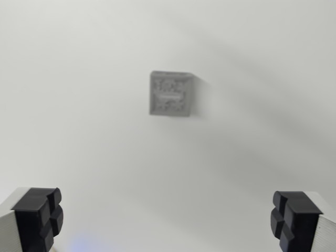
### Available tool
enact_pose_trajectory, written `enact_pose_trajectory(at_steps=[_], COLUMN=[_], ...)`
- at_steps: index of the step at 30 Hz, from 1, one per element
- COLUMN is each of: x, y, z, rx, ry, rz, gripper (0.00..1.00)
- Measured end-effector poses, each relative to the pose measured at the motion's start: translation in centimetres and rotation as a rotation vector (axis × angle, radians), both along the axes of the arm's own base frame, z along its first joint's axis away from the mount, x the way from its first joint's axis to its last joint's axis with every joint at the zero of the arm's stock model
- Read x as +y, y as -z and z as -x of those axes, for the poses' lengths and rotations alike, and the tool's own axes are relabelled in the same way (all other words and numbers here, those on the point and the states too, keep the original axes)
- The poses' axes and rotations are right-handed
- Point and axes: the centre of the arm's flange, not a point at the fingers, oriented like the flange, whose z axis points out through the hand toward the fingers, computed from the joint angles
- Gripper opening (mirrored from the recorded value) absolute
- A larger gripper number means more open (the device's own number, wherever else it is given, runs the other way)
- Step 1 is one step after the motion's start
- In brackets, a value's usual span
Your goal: Destack cube
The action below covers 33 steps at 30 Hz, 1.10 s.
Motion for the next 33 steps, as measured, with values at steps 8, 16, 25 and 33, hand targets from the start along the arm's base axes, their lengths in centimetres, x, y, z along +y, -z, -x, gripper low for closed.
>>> enact_pose_trajectory(at_steps=[8,16,25,33], x=[0.0,0.0,0.0,0.0], y=[-1.1,-1.2,-1.2,-1.2], z=[0.0,0.0,0.0,0.0], rx=[0.001,0.002,0.003,0.003], ry=[0.000,0.000,0.000,0.000], rz=[0.000,0.000,0.000,0.000], gripper=[1.00,1.00,1.00,1.00])
